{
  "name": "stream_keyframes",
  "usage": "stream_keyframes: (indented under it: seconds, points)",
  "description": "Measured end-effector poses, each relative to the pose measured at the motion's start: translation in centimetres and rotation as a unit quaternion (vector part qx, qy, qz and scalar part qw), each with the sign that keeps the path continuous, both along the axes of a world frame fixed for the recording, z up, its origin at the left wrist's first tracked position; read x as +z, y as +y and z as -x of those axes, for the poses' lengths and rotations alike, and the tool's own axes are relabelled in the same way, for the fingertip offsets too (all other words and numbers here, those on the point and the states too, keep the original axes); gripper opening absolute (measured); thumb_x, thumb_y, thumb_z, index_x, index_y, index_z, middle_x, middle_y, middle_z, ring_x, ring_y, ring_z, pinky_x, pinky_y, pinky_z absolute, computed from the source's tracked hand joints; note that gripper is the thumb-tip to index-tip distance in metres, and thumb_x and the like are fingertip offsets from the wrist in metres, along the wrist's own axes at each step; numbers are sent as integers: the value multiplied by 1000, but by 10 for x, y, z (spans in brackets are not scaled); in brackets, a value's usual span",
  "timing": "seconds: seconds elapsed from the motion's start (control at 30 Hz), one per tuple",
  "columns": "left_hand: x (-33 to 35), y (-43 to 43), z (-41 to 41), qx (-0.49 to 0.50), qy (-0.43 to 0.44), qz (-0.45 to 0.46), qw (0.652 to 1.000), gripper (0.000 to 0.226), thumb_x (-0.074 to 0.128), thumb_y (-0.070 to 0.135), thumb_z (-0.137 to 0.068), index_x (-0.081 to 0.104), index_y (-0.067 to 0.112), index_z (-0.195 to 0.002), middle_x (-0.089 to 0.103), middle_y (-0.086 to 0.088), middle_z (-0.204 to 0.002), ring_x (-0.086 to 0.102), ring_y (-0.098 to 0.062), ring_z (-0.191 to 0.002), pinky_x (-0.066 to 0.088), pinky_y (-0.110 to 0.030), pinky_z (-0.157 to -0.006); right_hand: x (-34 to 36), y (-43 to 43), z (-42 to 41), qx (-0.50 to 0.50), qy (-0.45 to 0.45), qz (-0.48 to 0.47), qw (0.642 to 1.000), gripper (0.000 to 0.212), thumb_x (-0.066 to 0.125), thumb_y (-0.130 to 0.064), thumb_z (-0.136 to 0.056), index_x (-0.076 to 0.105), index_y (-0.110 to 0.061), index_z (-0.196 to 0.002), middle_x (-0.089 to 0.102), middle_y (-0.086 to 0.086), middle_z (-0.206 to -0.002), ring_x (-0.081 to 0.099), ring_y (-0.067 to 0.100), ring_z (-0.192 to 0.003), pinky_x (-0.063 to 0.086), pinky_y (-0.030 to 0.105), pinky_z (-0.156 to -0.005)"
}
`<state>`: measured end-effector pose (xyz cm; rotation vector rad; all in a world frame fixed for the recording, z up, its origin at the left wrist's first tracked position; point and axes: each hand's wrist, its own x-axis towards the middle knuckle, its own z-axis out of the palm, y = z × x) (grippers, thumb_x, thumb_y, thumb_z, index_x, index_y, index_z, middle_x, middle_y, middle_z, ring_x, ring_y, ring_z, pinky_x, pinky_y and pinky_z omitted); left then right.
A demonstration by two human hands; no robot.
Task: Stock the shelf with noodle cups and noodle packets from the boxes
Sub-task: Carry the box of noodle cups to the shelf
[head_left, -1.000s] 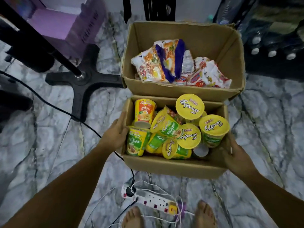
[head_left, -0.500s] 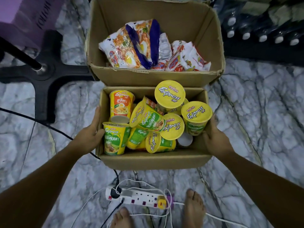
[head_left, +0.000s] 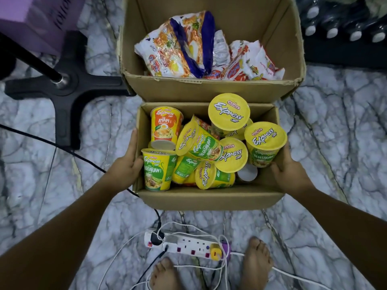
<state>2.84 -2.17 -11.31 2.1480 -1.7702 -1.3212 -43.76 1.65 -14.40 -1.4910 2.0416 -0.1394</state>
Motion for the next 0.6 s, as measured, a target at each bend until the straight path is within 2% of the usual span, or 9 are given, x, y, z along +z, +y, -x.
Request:
stream_keyframes:
  seconds: [0.17, 0.3, 0.37, 0.47, 0.53, 0.6]
  points:
    - [-1, 10, 11, 19, -21, 29, 999, 71, 32, 29, -111, -18, 46, -158, 69, -21, -96, 63, -28, -77, 49, -39, -73, 0, 2, -1, 8, 11, 5, 1000, 95, 56, -15, -99, -14, -38, -160, 62, 28, -77, 58, 43, -64, 51, 47, -61]
    - [-2, 14, 15, 6, -39, 63, 997, 68, 31, 27, -111, -14, 29, -163, 68, -23, -93, 64, -35, -79, 52, -46, -74, 5, 2, -2, 35, 9, 19, 999, 91, 54, -10, -99, -9, -30, -162, 63, 28, -75, 57, 42, -60, 50, 46, -58]
    - [1, 17, 12, -11, -45, 70, 996, 69, 27, 35, -108, -12, 26, -163, 67, -22, -95, 60, -33, -78, 49, -43, -71, 12, 6, -3, 41, 11, 22, 999, 90, 53, -7, -99, -8, -27, -162, 60, 24, -70, 56, 41, -58, 44, 41, -55]
    - [17, 24, 13, -33, -55, 66, 996, 77, 19, 47, -96, -13, 26, -163, 57, -11, -88, 51, -25, -72, 39, -36, -70, 29, 19, -4, 42, 5, 24, 999, 91, 53, -6, -99, -8, -29, -162, 54, 16, -66, 55, 40, -57, 39, 39, -54]
    - [30, 34, 15, -31, -54, 74, 995, 76, 21, 45, -96, -10, 27, -163, 52, -5, -78, 48, -20, -65, 35, -34, -65, 44, 32, -3, 40, -4, 21, 999, 91, 53, -5, -99, -8, -29, -162, 56, 18, -64, 53, 36, -55, 40, 38, -53]
    - [46, 45, 17, -34, -46, 87, 995, 71, 28, 35, -103, -6, 25, -164, 49, 2, -69, 46, -15, -59, 31, -34, -56, 63, 47, -1, 30, -10, 19, 999, 90, 53, -5, -98, -5, -28, -163, 53, 13, -60, 51, 33, -52, 38, 37, -51]
